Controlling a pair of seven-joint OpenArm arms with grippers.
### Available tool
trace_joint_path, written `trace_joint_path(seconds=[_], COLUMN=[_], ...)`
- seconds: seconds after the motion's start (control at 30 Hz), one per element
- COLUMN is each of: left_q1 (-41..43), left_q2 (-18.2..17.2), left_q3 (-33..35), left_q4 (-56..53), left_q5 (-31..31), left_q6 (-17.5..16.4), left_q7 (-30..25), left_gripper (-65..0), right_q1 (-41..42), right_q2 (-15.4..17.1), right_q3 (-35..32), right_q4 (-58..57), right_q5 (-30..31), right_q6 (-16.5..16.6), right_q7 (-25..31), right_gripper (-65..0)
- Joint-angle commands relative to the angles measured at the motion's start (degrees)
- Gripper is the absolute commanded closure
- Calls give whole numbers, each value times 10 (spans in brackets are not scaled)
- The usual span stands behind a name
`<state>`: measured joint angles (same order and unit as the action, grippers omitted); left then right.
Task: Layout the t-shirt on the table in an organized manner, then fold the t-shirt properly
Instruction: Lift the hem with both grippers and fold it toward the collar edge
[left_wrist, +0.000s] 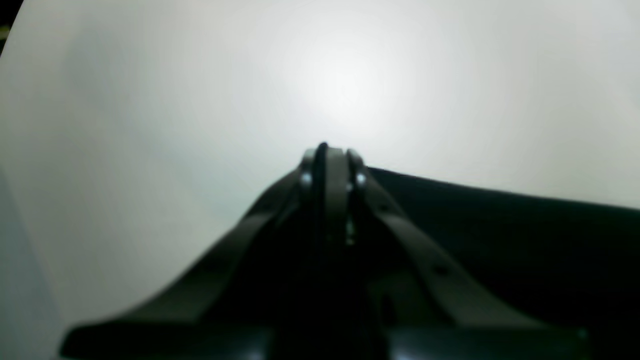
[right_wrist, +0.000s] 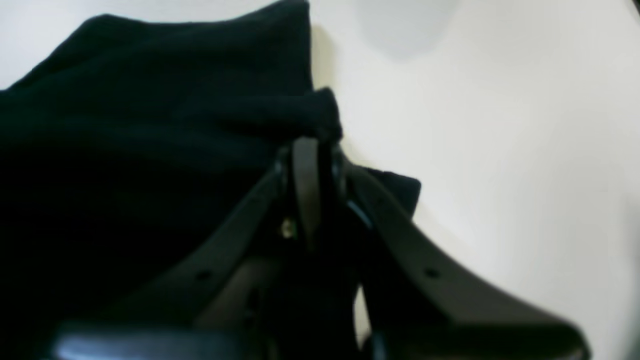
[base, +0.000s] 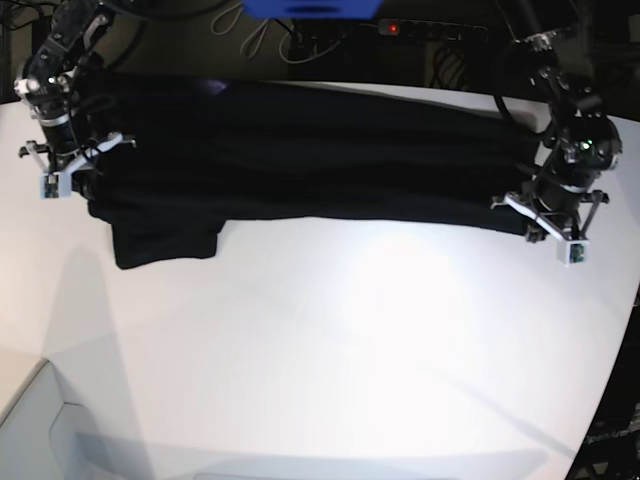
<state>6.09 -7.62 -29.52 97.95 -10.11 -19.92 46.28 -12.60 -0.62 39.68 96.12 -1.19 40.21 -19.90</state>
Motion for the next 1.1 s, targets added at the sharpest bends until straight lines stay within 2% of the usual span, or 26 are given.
trace_joint_path(seconds=[0.0,0.23,0.37,0.53,0.63,0.83,1.07], left_q1=[1,28,38,57,60,61,56], left_q2=[-7,-11,-12,-9,-9,-26,-32], left_q3=[-2,-11,-38,-41,-41,-41,-38], left_q4=[20,49,50,29,0,-60,-106], left_q5=[-6,-6,-6,-1,0,0,0], left_q6=[-1,-1,-2,-64,-79,-81,-81], left_q7=[-15,-15,-15,-15,-15,-17,-21], left_gripper=[-2,-2,-2,-2,-2,-2,-2], right_q1=[-5,-16,-17,-40,-52,-56,-83], right_q2=[10,38,39,35,36,37,35], right_q3=[1,0,1,-17,-32,-39,-39], right_q4=[13,10,9,11,13,24,97], right_q5=[9,9,8,8,8,8,8], right_q6=[-2,-2,-2,-2,-2,-2,-2], right_q7=[18,17,17,17,18,19,17], right_gripper=[0,0,0,0,0,0,0])
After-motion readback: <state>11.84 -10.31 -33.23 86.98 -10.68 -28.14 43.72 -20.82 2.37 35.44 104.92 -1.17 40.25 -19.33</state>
